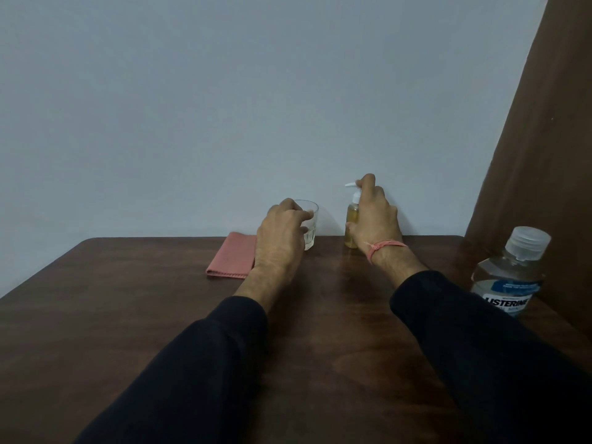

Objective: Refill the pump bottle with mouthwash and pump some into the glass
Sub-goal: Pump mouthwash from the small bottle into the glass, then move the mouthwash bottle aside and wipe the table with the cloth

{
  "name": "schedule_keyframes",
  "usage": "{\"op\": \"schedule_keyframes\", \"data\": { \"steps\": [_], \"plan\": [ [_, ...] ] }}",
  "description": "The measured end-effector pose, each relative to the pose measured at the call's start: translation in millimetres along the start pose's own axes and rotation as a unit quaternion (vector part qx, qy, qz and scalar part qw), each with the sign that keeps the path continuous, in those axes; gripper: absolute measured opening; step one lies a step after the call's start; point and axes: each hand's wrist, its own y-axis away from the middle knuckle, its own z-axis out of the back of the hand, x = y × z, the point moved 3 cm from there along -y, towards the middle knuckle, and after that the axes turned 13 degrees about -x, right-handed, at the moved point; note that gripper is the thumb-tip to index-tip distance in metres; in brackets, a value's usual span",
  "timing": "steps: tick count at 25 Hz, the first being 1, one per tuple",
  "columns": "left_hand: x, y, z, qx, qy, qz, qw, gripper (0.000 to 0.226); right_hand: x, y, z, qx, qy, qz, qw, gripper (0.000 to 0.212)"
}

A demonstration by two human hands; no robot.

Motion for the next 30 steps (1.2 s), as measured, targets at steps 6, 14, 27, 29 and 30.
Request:
{"op": "schedule_keyframes", "data": {
  "steps": [6, 14, 27, 29, 30],
  "plan": [
    [-8, 16, 19, -0.037, 0.028, -0.004, 0.999, 0.063, 3, 14, 14, 0.023, -0.008, -0.020, 1.000, 0.093],
    [-71, 85, 55, 0.040, 0.151, 0.042, 0.987, 0.042, 21, 69, 80, 0.036, -0.048, -0.012, 0.998, 0.102],
    [-182, 177, 72, 0.171, 0.227, 0.091, 0.954, 0.056, -53, 194, 222, -0.009, -0.038, -0.090, 0.995, 0.055],
    [-197, 177, 67, 0.185, 0.220, 0.097, 0.953, 0.061, -73, 191, 229, -0.037, -0.055, -0.178, 0.982, 0.059],
    [-203, 177, 63, 0.191, 0.211, 0.097, 0.954, 0.064, -82, 188, 230, -0.039, -0.064, -0.224, 0.972, 0.063]
  ]
}}
